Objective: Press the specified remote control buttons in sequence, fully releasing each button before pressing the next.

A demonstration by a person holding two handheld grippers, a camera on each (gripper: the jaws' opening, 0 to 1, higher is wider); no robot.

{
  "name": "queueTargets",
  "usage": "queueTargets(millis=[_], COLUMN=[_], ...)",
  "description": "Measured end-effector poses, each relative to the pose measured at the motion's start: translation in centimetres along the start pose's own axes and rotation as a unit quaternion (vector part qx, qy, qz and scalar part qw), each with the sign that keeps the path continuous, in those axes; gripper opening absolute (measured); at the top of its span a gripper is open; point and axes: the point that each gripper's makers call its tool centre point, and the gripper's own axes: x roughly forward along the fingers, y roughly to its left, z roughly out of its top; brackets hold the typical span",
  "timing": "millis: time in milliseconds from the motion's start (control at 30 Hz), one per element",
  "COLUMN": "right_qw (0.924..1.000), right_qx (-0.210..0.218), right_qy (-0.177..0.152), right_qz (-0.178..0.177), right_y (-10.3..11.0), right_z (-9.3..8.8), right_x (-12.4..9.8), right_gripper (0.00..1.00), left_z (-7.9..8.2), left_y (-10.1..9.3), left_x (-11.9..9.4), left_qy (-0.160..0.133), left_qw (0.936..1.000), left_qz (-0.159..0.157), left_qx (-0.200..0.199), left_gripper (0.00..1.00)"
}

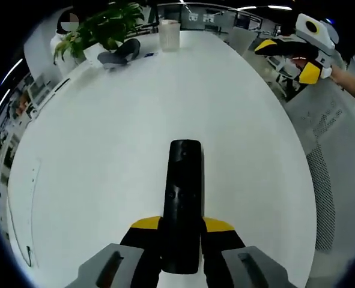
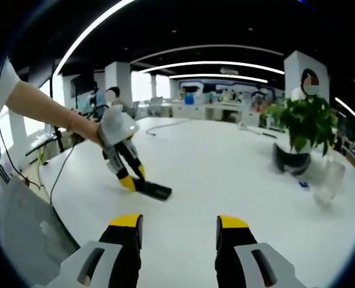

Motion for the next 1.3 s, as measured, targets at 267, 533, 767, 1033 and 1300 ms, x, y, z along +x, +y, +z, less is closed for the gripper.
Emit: queueTargets(millis=[267, 533, 767, 1033, 1300], right_qw=[1.0000, 1.0000, 0.9999, 0.9996, 0.9995], right_qx=[-0.001, -0.005, -0.007, -0.013, -0.015], right_qy=[0.002, 0.008, 0.013, 0.023, 0.027], right_qz=[0.001, 0.004, 0.006, 0.010, 0.012], right_y=[0.1, 0.2, 0.3, 0.5, 0.5], right_z=[0.0, -0.2, -0.4, -0.8, -0.9], right_x=[0.0, 0.1, 0.1, 0.3, 0.3], right_gripper=[0.46, 0.45, 0.44, 0.43, 0.42], left_z=[-0.1, -0.2, -0.2, -0.2, -0.2], left_y=[-0.6, -1.4, -1.9, -2.7, -3.6], left_x=[-0.1, -0.1, -0.1, -0.1, -0.1], left_qy=[0.000, 0.000, -0.004, 0.000, 0.001], left_qw=[1.0000, 1.0000, 1.0000, 1.0000, 1.0000], left_qz=[-0.001, 0.000, 0.001, -0.001, -0.001], left_qx=[0.001, 0.002, 0.000, 0.006, 0.009], left_gripper=[0.24, 0.24, 0.24, 0.24, 0.24])
